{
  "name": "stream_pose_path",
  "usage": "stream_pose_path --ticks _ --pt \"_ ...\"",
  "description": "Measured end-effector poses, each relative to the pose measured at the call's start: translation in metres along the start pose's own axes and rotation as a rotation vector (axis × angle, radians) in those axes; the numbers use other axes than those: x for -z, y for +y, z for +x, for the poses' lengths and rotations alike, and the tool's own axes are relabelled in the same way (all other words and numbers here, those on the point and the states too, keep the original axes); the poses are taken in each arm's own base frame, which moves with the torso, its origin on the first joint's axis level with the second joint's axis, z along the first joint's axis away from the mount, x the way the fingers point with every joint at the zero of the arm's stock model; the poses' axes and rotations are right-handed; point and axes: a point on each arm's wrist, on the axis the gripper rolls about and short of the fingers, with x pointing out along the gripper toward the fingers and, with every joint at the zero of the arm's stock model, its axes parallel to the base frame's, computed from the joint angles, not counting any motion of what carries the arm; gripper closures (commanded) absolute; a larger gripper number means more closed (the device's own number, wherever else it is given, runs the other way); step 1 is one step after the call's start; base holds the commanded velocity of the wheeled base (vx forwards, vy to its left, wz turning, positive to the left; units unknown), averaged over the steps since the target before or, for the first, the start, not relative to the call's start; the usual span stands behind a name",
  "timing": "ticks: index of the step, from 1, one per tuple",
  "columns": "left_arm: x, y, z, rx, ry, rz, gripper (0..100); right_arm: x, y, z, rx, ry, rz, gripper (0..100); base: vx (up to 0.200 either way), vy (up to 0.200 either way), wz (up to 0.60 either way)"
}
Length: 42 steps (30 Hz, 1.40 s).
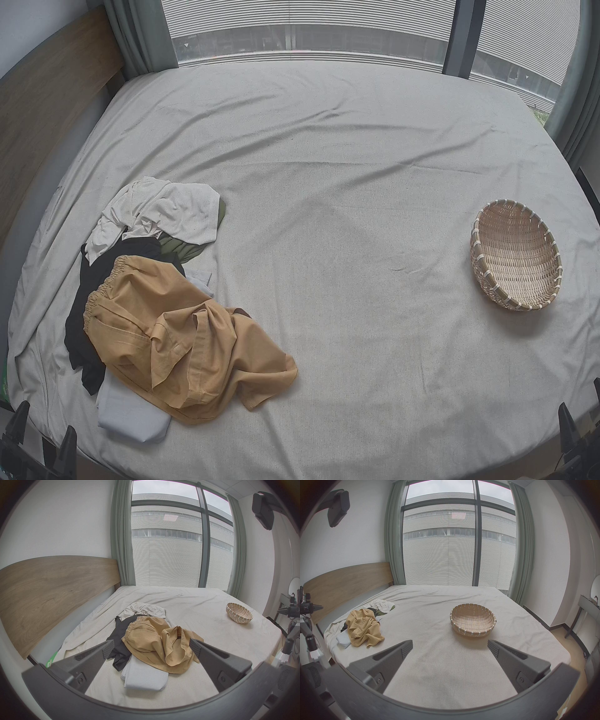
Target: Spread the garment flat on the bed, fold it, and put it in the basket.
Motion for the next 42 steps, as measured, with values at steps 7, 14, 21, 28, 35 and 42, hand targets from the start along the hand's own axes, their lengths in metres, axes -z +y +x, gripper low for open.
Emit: stream_pose_path --ticks 7,14,21,28,35,42 --pt "0.000 0.000 0.000 -0.001 0.000 0.000 0 0.000 0.000 0.000 0.002 0.000 -0.001 0 0.000 0.000 0.00" --pt "0.000 0.000 0.000 -0.002 0.000 -0.001 0 -0.003 0.000 0.000 0.000 -0.028 -0.007 0 0.000 0.000 0.00" --pt "0.000 0.000 0.000 -0.001 0.000 -0.003 0 -0.045 -0.002 -0.002 -0.018 -0.146 -0.006 0 0.000 0.000 0.00" --pt "0.000 0.000 0.000 -0.003 0.000 -0.008 0 -0.082 -0.001 0.025 -0.221 -0.019 0.121 0 0.000 0.000 0.00" --pt "0.000 0.000 0.000 -0.003 0.000 -0.010 0 -0.096 0.007 0.062 -0.409 0.148 0.184 0 0.000 0.000 0.00" --pt "0.000 0.000 0.000 -0.002 0.000 -0.011 0 -0.102 0.021 0.102 -0.524 0.197 0.198 0 0.000 0.000 0.00"
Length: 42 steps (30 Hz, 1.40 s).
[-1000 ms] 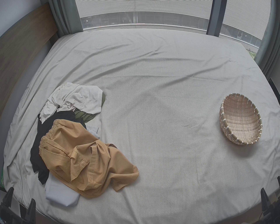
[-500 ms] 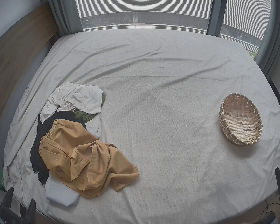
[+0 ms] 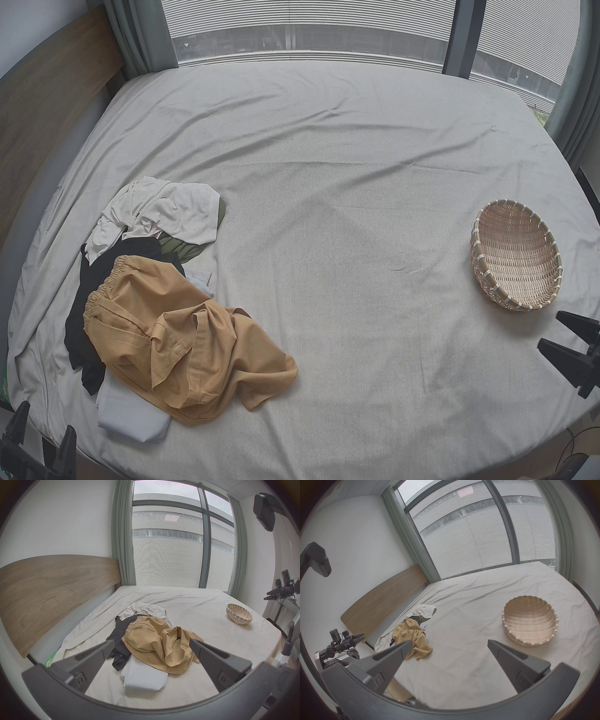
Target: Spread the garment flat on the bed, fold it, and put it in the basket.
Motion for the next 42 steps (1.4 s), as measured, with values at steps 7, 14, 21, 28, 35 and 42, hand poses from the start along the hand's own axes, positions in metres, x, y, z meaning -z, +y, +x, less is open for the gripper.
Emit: stream_pose_path --ticks 7,14,21,28,35,42 --pt "0.000 0.000 0.000 0.000 0.000 -0.002 0 0.000 0.003 0.039 -0.106 0.111 0.145 0 0.000 0.000 0.00" --pt "0.000 0.000 0.000 0.000 -0.001 -0.003 0 -0.003 0.010 0.071 -0.174 0.164 0.183 0 0.000 0.000 0.00" --pt "0.000 0.000 0.000 0.001 -0.001 -0.003 0 0.007 0.011 0.103 -0.191 0.220 0.183 0 0.000 0.000 0.00" --pt "0.000 0.000 0.000 0.001 -0.001 -0.003 0 0.025 0.017 0.140 -0.221 0.286 0.177 0 0.000 0.000 0.00" --pt "0.000 0.000 0.000 0.001 0.000 -0.003 0 0.046 0.028 0.180 -0.253 0.345 0.164 0 0.000 0.000 0.00" --pt "0.000 0.000 0.000 0.001 0.000 -0.003 0 0.059 0.039 0.214 -0.271 0.389 0.173 0 0.000 0.000 0.00"
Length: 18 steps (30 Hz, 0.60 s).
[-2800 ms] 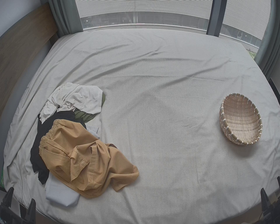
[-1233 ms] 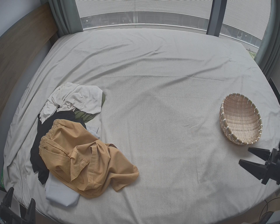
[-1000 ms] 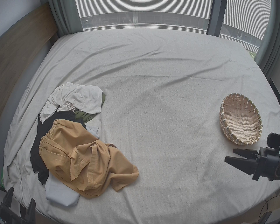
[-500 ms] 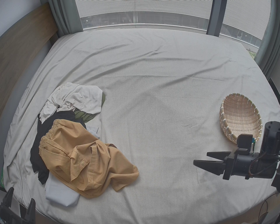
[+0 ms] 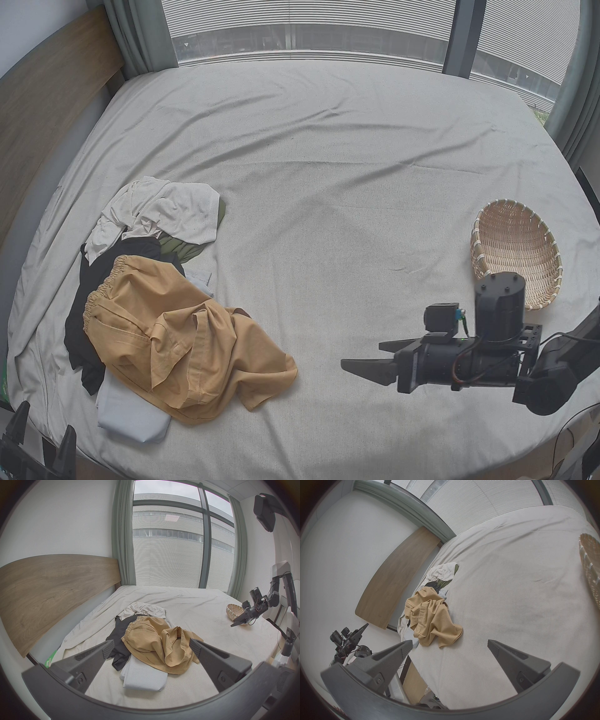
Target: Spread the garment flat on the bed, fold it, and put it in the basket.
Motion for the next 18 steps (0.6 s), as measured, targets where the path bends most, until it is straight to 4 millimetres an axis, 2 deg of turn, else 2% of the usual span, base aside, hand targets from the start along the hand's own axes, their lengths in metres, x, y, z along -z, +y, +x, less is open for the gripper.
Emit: stream_pose_path --ticks 18 --pt "0.000 0.000 0.000 0.003 0.000 0.000 0 0.015 -0.003 0.080 -0.020 0.094 0.009 0 0.000 0.000 0.00"
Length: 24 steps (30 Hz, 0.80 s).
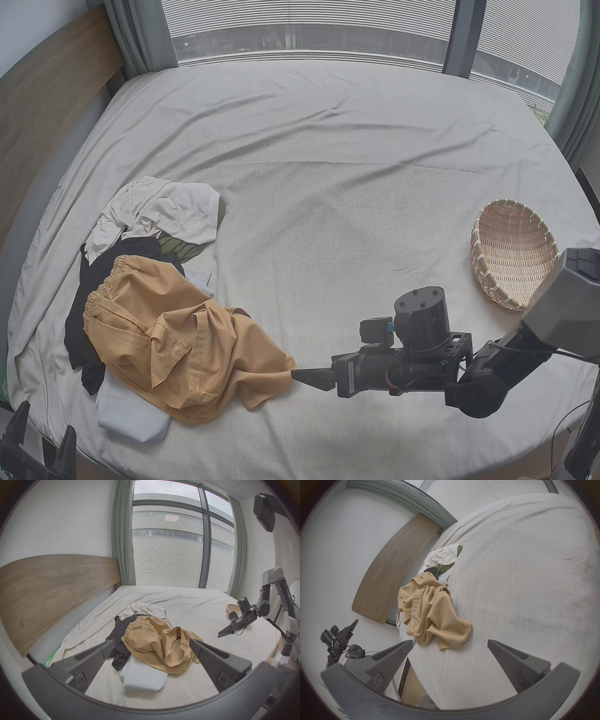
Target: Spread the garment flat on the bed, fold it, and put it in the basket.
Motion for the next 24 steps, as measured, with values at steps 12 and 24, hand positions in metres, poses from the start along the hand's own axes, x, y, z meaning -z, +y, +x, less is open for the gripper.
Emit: stream_pose_path --ticks 12,24 --pt "0.000 0.000 0.000 0.000 0.000 -0.002 0 0.008 -0.007 0.040 -0.004 0.027 0.033 0 0.000 0.000 0.00" --pt "0.000 0.000 0.000 0.000 0.000 -0.003 0 0.014 0.001 0.070 -0.034 0.036 0.058 0 0.000 0.000 0.00"
